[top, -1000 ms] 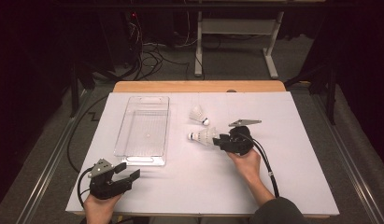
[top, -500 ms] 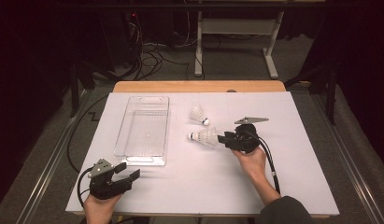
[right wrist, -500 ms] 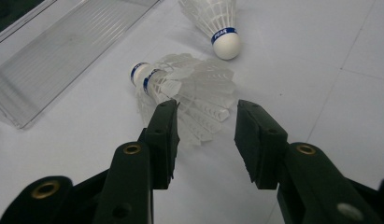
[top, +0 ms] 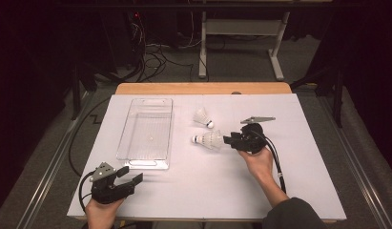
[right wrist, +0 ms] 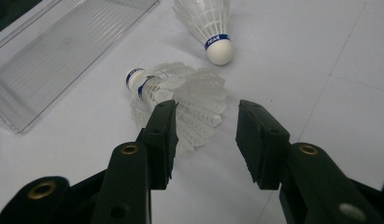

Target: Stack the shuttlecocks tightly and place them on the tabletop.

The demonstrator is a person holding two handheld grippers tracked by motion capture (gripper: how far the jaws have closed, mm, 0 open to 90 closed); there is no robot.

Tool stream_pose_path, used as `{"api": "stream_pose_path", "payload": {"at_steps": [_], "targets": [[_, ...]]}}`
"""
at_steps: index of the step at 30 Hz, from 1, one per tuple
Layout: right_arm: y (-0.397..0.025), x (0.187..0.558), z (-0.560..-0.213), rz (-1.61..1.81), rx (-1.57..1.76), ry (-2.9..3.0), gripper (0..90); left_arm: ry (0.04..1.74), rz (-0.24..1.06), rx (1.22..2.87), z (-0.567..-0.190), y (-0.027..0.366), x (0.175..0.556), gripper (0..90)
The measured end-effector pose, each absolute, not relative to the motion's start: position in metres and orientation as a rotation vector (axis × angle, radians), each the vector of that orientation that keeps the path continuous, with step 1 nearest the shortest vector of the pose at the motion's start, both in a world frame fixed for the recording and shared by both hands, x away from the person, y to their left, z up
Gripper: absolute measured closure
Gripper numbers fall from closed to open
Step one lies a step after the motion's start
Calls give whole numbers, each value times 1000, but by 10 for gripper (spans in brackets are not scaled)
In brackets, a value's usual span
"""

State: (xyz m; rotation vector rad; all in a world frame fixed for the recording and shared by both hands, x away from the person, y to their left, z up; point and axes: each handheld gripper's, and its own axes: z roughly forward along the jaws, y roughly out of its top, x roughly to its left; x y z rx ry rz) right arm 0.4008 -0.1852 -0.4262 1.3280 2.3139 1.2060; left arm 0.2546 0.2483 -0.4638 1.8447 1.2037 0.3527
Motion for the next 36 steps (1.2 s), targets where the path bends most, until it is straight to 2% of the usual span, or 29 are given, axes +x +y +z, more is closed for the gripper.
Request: {"api": "stream_pose_path", "payload": {"at_steps": [36], "targets": [[-172, 456, -392, 1123, 1379, 2349, 542, 1192, 353, 1821, -461, 252, 253, 352]]}}
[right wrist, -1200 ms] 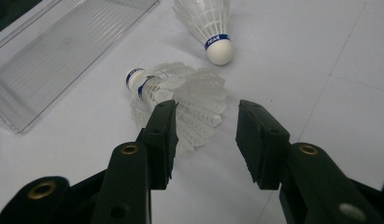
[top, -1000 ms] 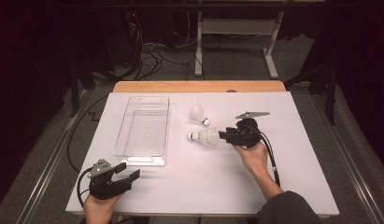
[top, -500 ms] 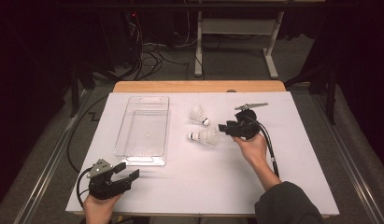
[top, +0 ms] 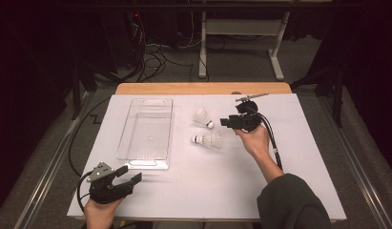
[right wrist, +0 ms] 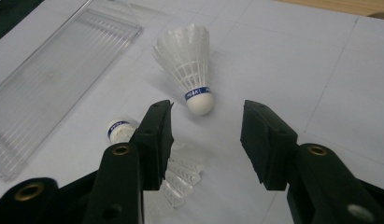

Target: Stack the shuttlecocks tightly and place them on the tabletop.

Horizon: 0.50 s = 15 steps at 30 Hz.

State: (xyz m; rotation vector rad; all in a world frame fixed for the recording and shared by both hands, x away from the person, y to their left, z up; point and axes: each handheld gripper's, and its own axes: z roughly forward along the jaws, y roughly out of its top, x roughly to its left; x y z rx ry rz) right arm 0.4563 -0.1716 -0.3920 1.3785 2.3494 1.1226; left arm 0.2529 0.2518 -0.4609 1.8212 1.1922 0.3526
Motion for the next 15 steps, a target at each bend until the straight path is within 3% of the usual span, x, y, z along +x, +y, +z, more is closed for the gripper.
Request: {"api": "stream_pose_path", "payload": {"at_steps": [15], "targets": [[-151, 480, -383, 1071, 1404, 2400, 539, 1183, 346, 1825, -460, 252, 253, 353]]}}
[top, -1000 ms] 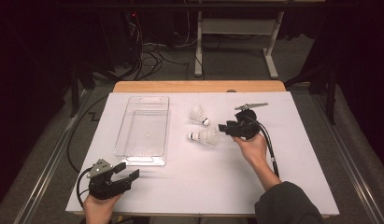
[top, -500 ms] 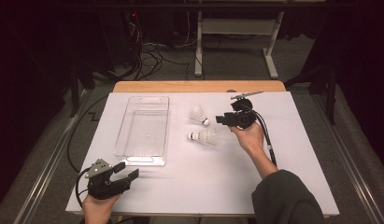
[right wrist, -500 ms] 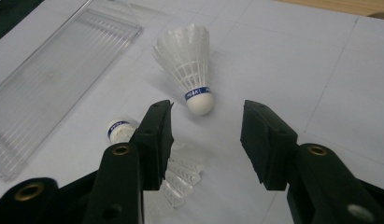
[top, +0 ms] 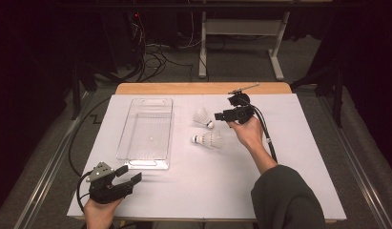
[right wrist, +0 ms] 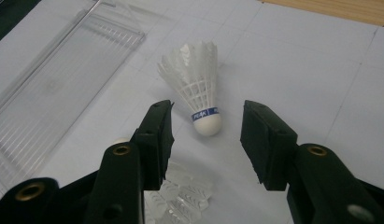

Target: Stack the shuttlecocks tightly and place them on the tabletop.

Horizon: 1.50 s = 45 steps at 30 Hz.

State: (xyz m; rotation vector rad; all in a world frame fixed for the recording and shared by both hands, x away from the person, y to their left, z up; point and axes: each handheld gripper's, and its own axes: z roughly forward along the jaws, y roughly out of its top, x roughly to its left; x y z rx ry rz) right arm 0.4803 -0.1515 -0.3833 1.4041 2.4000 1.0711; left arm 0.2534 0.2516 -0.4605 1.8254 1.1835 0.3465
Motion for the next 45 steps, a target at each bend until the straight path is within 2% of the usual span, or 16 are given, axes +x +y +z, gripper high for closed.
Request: {"api": "stream_pose_path", "payload": {"at_steps": [45], "targets": [[-74, 540, -388, 763, 1471, 2437, 507, 1177, 356, 1835, -460, 251, 255, 354]]}}
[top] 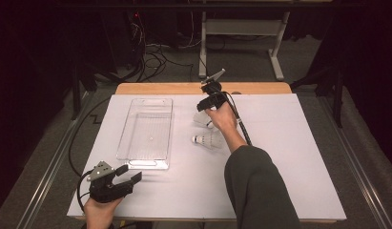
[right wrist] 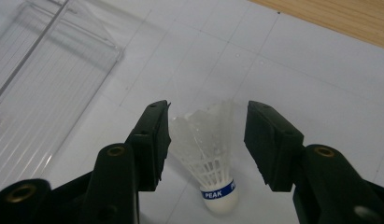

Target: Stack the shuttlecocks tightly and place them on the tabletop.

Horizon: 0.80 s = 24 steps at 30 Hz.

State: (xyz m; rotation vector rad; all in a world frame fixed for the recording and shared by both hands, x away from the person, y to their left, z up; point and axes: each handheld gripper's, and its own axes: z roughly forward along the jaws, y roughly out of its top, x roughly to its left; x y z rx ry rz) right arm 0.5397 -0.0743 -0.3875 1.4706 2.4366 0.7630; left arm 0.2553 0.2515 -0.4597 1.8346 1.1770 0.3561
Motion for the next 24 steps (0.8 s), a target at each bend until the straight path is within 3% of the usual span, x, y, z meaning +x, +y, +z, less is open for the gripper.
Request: {"api": "stream_pose_path", "payload": {"at_steps": [17, 24], "targets": [[-55, 554, -403, 665, 1539, 2397, 491, 1164, 352, 1841, -459, 250, 254, 354], [-55, 553, -404, 654, 1526, 2401, 540, 1157, 349, 1846, -459, 249, 254, 353]]}}
